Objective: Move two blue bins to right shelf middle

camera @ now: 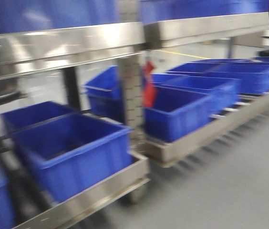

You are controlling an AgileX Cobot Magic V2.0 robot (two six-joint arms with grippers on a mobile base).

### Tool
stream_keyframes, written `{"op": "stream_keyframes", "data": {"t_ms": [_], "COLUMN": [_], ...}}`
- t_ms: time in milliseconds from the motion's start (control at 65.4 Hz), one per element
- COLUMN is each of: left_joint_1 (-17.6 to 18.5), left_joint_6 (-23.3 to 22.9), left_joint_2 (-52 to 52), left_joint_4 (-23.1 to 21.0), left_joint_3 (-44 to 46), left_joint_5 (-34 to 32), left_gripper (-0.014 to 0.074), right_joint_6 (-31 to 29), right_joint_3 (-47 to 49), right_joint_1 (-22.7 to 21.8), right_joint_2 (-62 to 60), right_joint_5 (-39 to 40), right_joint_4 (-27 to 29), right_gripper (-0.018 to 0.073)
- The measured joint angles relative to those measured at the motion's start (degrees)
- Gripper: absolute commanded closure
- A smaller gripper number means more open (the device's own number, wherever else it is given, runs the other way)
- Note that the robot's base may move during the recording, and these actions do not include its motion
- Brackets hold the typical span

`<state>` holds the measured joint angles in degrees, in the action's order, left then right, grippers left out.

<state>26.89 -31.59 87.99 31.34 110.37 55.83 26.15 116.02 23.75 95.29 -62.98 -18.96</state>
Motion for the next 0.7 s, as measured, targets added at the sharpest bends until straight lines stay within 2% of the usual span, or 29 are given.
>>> {"op": "stream_keyframes", "data": {"t_ms": [704], "left_joint_1": [-0.04], "left_joint_6": [0.1], "left_joint_2": [-0.1], "left_joint_4": [0.26], "left_joint_3": [0.0], "left_joint_5": [0.0], "left_gripper": [0.0708], "right_joint_6": [0.0], "right_joint_3": [0.0], "right_joint_1": [0.0], "right_joint_2": [0.0], "right_joint_5": [0.44], "right_joint_4": [0.1], "right_gripper": [0.0721]}}
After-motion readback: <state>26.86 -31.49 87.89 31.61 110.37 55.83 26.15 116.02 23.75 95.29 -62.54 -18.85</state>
